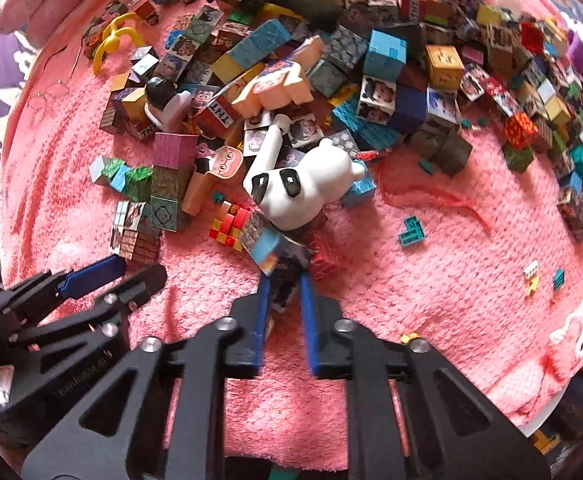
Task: Collect trash
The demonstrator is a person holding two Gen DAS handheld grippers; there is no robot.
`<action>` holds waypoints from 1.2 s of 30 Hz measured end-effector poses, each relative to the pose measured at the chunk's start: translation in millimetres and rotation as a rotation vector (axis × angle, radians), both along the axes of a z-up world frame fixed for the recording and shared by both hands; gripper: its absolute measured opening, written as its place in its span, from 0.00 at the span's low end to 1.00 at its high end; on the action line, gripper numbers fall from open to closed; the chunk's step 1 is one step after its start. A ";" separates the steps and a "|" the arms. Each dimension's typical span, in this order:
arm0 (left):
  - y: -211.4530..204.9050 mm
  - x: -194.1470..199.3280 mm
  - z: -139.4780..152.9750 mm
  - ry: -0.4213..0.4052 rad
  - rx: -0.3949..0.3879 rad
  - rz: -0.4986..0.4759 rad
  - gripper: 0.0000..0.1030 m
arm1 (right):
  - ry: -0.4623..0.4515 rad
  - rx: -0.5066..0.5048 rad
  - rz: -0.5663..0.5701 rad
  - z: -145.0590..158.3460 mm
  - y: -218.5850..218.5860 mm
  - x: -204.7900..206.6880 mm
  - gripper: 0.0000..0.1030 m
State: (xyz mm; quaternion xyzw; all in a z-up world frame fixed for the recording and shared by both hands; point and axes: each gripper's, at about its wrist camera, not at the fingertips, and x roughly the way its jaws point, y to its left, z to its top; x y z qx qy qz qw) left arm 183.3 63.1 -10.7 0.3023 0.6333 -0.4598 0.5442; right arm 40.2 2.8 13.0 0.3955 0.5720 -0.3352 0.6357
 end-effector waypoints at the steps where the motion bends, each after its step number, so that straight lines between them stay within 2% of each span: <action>1: -0.6 1.3 1.4 0.003 -0.004 0.007 0.37 | -0.005 0.000 -0.001 1.0 -0.7 1.5 0.09; 5: -3.0 12.9 12.8 -0.001 -0.039 0.016 0.33 | -0.034 -0.017 -0.014 8.0 -5.8 4.2 0.06; 14: -24.5 4.2 41.7 -0.026 -0.147 -0.018 0.32 | -0.102 -0.090 -0.089 34.3 -30.7 -11.5 0.04; 22: -46.3 3.7 47.8 -0.041 -0.154 -0.029 0.33 | -0.139 -0.130 -0.207 49.9 -57.8 -28.9 0.04; 27: -50.3 12.6 41.6 -0.034 -0.135 -0.007 0.33 | -0.153 -0.151 -0.282 55.2 -76.7 -34.3 0.08; 28: -49.8 14.5 39.6 -0.035 -0.128 0.001 0.33 | -0.157 -0.151 -0.290 55.1 -79.5 -35.6 0.09; 30: -49.4 17.5 33.9 -0.023 -0.113 0.017 0.34 | -0.145 -0.163 -0.314 54.5 -83.8 -38.7 0.26; 31: -48.6 18.7 31.0 -0.023 -0.104 0.023 0.35 | -0.131 -0.166 -0.329 53.1 -84.4 -40.5 0.43; 32: -47.7 20.0 28.3 -0.026 -0.096 0.030 0.37 | -0.126 -0.163 -0.339 50.7 -85.1 -42.0 0.52; 36: -44.2 23.2 21.2 -0.023 -0.074 0.047 0.40 | -0.137 -0.170 -0.321 46.6 -86.1 -38.4 0.54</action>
